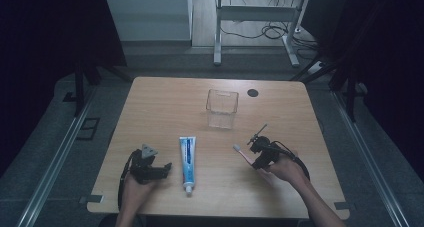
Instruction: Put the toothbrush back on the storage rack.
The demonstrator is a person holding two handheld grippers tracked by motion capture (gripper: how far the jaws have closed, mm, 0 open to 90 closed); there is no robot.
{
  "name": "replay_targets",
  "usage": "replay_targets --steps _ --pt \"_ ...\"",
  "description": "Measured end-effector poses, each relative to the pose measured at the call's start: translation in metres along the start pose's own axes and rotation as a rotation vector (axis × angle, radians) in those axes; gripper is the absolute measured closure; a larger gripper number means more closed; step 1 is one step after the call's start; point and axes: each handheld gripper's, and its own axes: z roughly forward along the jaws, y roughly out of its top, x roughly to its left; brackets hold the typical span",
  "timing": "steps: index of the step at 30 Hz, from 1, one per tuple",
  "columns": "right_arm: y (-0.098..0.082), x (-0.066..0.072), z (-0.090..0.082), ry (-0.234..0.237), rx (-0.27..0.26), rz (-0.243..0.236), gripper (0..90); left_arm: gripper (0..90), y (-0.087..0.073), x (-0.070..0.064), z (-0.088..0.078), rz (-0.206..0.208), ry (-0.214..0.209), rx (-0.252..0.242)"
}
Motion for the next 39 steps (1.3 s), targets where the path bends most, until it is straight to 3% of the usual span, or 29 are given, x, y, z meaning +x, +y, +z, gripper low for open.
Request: replay_targets --steps 20,26,39 --pt "0.022 0.006 0.012 -0.012 0.096 -0.014 77.8 13.0 0.0 0.0 0.0 -0.001 -0.001 0.0" --pt "0.022 0.006 0.012 -0.008 0.099 -0.025 78.0 12.9 0.0 0.0 0.0 0.0 0.0 0.0" --pt "0.018 0.005 -0.005 -0.001 0.04 -0.021 78.1 13.0 0.0 0.0 0.0 0.001 0.0 0.001"
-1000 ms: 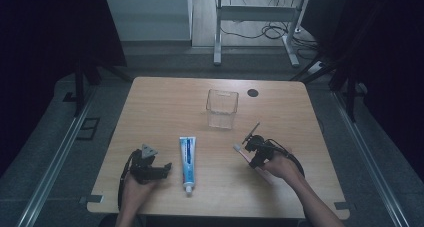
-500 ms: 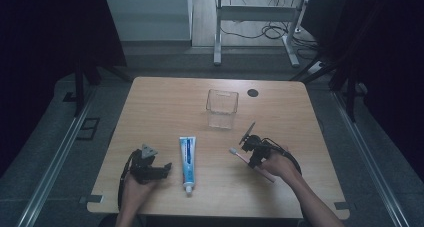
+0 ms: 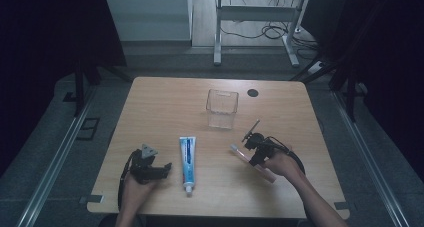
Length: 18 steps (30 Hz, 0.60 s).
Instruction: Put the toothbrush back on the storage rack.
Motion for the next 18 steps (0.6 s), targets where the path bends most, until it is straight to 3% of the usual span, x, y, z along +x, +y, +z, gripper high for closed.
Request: replay_targets --steps 11,18 --pt "-0.001 -0.003 -0.018 0.002 -0.053 -0.003 78.1 12.9 0.0 0.0 0.0 0.005 0.0 0.004" --pt "0.003 -0.004 -0.032 -0.002 -0.048 -0.008 78.2 13.0 0.0 0.0 0.0 0.005 0.0 0.004"
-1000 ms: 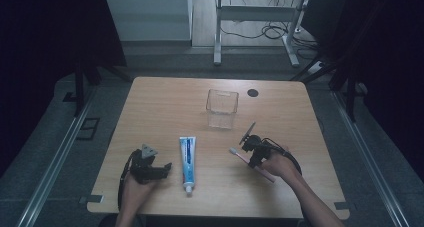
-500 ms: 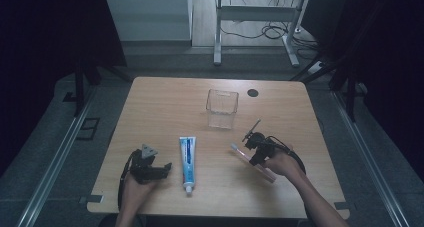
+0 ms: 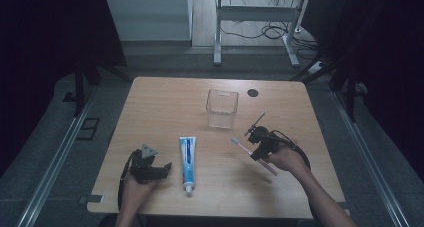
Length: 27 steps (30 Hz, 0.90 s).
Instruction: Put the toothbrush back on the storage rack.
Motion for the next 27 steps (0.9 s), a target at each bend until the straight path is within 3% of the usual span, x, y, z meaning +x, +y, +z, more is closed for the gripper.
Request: replay_targets --steps 16,27 --pt "0.017 -0.008 -0.031 -0.018 -0.02 -0.015 78.3 12.9 0.0 0.0 0.001 -0.004 0.001 -0.008" --pt "0.035 -0.011 -0.051 -0.028 -0.066 -0.017 78.3 12.9 0.0 0.0 0.0 -0.001 0.0 -0.003"
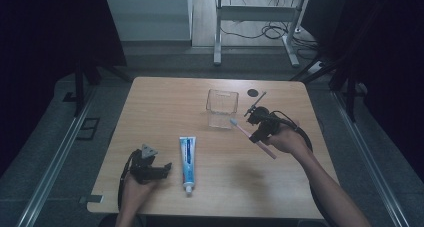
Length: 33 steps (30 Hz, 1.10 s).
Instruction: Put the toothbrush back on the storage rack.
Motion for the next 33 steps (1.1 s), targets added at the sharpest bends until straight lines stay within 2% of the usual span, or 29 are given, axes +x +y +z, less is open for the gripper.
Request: replay_targets --steps 11,21,25,33 --pt "0.018 -0.006 -0.013 -0.004 -0.055 0.019 78.4 12.9 0.0 0.0 0.0 -0.001 0.0 0.0" --pt "0.032 -0.013 -0.025 -0.016 -0.132 0.045 78.4 13.0 0.0 0.0 0.0 -0.001 0.0 0.0" --pt "0.038 -0.017 -0.03 -0.026 -0.181 0.057 78.4 13.0 0.0 0.0 0.0 0.0 0.0 0.0" --pt "0.044 -0.024 -0.034 -0.036 -0.234 0.071 78.4 12.9 0.0 0.0 0.0 -0.001 -0.001 0.0"
